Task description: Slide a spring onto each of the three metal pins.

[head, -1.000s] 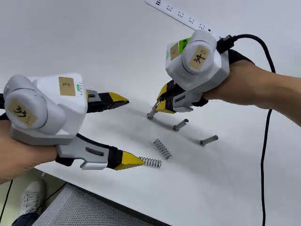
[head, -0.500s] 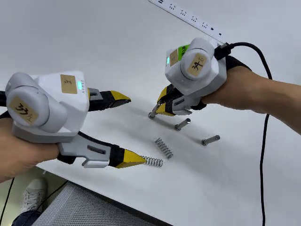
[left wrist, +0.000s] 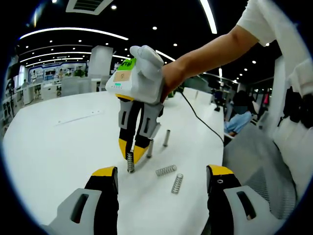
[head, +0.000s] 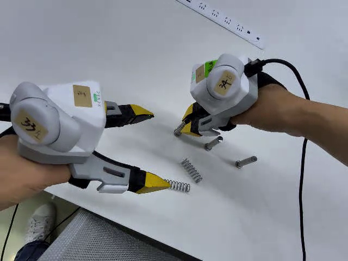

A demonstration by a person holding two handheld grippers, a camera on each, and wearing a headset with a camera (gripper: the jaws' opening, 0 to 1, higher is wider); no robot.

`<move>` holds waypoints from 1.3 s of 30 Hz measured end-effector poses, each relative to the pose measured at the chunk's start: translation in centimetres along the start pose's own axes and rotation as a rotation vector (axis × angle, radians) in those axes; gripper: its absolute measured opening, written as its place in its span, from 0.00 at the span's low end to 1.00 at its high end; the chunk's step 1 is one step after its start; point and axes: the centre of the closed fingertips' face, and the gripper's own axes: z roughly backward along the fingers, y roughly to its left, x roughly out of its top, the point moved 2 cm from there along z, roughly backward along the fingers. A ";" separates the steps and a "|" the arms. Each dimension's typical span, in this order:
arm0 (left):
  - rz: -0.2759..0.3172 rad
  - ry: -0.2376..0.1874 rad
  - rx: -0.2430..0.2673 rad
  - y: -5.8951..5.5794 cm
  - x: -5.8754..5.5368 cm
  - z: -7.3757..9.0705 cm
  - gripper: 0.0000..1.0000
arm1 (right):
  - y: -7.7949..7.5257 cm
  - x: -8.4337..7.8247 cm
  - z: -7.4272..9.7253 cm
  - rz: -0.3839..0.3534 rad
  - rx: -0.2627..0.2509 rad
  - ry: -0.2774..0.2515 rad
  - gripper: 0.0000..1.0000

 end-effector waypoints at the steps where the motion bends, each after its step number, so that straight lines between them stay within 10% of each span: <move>1: 0.001 0.001 0.000 0.0 0.0 0.0 0.75 | 0.0 0.0 -0.1 -0.001 0.000 0.000 0.12; 39: -0.006 0.012 -0.017 -0.6 0.5 -0.1 0.75 | 0.2 -0.1 0.9 -0.007 -0.037 -0.056 0.25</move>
